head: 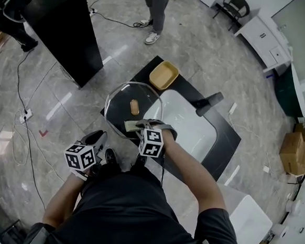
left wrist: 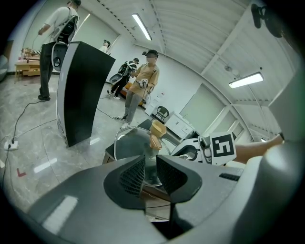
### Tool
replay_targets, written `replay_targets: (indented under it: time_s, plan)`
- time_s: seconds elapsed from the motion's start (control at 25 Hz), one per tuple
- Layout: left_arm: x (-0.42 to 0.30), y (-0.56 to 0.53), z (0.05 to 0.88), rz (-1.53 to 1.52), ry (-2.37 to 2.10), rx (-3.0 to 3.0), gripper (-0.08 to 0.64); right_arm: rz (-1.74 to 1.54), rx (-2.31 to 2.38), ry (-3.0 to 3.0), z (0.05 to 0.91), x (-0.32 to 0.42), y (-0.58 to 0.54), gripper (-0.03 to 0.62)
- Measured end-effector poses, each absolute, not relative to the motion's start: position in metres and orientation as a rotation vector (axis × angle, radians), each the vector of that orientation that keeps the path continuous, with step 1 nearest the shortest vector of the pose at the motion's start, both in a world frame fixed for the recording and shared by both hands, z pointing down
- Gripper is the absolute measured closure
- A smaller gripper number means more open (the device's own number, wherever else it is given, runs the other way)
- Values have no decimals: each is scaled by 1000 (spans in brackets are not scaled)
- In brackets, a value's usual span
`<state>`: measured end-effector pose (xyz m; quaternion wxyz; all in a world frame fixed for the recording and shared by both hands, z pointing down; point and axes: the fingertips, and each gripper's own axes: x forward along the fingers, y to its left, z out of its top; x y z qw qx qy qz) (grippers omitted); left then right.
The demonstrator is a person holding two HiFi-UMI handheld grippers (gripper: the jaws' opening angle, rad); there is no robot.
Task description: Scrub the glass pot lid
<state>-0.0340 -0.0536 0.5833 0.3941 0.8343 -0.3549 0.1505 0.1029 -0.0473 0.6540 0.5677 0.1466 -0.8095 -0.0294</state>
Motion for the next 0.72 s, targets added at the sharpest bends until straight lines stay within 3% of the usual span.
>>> replay_targets:
  time_s: [0.4, 0.72]
  plan:
    - [-40, -68, 559, 372, -952, 2193, 486, 267, 867, -2152, 563, 129, -68, 528]
    - [-38, -110, 470, 281, -1056, 2439, 486, 556, 1557, -2355, 444, 194, -85, 526]
